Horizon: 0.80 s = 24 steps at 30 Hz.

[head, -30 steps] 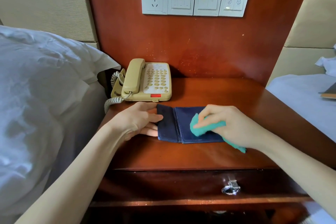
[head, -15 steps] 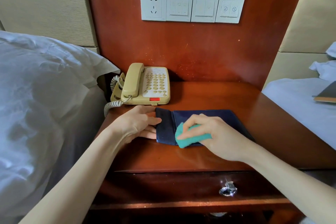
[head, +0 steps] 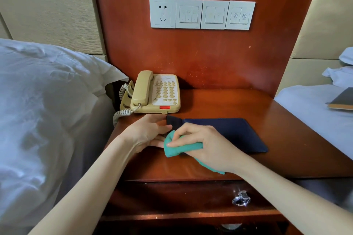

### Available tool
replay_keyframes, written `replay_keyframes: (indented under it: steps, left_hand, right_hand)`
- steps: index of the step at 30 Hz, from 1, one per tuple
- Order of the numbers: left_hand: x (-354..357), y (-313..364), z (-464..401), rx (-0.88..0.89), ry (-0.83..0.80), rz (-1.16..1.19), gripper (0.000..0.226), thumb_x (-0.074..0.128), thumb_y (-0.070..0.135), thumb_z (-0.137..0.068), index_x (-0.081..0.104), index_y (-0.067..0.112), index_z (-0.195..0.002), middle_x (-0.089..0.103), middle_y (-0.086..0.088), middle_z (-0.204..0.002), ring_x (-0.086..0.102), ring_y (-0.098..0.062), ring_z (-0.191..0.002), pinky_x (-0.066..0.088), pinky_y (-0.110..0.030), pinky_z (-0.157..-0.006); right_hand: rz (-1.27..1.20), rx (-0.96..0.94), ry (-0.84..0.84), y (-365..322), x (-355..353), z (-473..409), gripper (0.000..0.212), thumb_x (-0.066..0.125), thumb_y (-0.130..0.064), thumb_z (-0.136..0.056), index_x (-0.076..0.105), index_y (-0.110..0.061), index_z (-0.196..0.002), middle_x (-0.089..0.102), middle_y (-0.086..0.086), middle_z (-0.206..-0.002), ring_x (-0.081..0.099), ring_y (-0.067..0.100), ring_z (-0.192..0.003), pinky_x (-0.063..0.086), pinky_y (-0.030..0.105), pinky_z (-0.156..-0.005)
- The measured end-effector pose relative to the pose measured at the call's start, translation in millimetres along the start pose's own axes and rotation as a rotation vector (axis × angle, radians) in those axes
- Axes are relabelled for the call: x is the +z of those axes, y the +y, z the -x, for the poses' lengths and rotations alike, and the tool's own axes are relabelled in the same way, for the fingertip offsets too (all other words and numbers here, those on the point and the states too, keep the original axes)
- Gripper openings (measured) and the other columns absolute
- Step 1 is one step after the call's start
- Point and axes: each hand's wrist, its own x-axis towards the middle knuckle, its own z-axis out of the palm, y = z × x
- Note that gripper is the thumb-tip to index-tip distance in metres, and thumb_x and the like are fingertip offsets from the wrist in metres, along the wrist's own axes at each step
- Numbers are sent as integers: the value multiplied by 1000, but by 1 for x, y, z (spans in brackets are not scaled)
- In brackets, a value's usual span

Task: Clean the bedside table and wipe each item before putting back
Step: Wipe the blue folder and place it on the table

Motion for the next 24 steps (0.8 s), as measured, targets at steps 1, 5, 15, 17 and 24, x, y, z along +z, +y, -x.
replay_keyframes:
  steps: [1,5,15,17,24]
  left_hand:
    - [0,0,0,-3,4,7,54,55,-1,-94,37,6,-144,62,-12,-117,67,-15,-52,56,-25,-48]
    - [-1,1,1,0,-53,40,27,53,-4,-94,55,14,-113,68,-10,-98,69,-17,-55,58,-28,-52]
    - [-6,1,-6,-16,-75,64,34,55,-2,-93,53,11,-125,71,-9,-88,70,-19,-59,58,-29,-52]
    - [-3,1,-8,10,-54,50,33,58,3,-93,56,11,-125,72,-7,-79,67,-16,-56,58,-27,-52]
    - [30,9,-19,173,39,-309,64,64,49,-84,42,32,-141,69,1,-99,67,-14,-80,59,-26,-63]
  right_hand:
    - [-9,7,-9,1,-3,2,29,66,-1,-85,74,-20,-105,61,-14,-104,57,3,-100,43,13,-82]
    - [-45,115,-47,11,-20,7,35,64,5,-83,78,-26,-91,64,-17,-98,60,6,-97,44,16,-79]
    - [270,436,282,73,-80,27,24,57,-6,-92,72,-21,-104,63,-12,-108,59,6,-96,46,6,-73]
    - [271,509,364,83,-85,34,23,56,-9,-94,70,-18,-109,63,-8,-111,58,6,-92,43,7,-69]
    - [160,588,504,82,-82,36,26,57,-13,-94,67,-22,-116,63,-8,-113,57,4,-88,42,8,-63]
